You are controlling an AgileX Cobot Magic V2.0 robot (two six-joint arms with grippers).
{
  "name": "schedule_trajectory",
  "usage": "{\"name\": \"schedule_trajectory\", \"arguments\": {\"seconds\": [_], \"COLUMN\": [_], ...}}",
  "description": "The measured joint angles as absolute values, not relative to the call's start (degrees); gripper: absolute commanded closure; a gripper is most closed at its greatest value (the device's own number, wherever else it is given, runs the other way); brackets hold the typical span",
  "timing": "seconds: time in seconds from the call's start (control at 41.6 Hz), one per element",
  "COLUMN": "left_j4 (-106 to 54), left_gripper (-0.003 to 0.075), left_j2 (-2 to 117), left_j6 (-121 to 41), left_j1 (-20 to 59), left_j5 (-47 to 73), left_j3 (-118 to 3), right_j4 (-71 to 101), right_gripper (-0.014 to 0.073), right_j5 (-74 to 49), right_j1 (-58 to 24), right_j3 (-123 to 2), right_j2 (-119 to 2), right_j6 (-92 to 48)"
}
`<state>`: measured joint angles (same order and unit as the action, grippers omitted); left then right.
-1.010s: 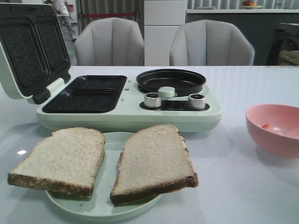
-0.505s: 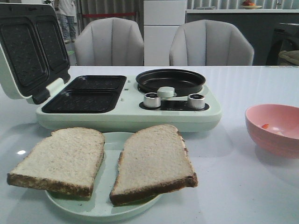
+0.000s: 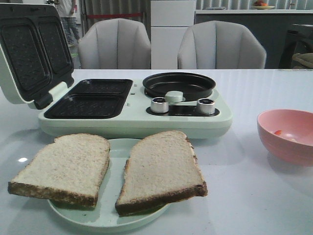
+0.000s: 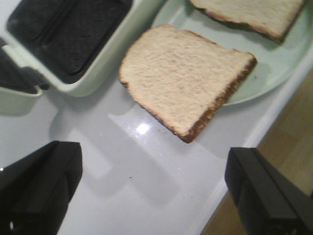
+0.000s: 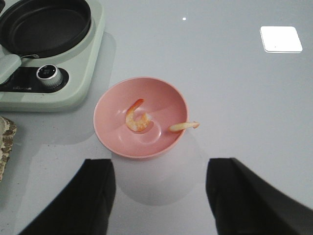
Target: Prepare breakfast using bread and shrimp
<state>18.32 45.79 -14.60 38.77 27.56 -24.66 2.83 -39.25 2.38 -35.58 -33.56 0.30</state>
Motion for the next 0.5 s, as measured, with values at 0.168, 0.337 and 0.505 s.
{"name": "schedule_trajectory", "arguments": {"seconds": [0.168,0.337,0.505], "left_j4": [37.03,58.24,71.91], "left_gripper": [0.0086,0.0086,0.0086], "left_j2": [56.9,66.54,73.72], "left_j6": [0.57,20.2,30.6], "left_j1": [48.16,54.83,56.22], "left_j5": [28.45,30.28,30.66], "left_j3": [-24.66,-24.66,-24.66], "right_j4": [2.83,2.83,2.83], "right_gripper": [0.0074,0.0074,0.0074], "right_j5": [-39.3,-39.3,-39.3], "right_j1": [2.38,2.38,2.38], "right_j3": [-35.58,-35.58,-35.58], "right_j2": [-33.56,-33.56,-33.56], "right_j6": [0.3,0.3,0.3]}}
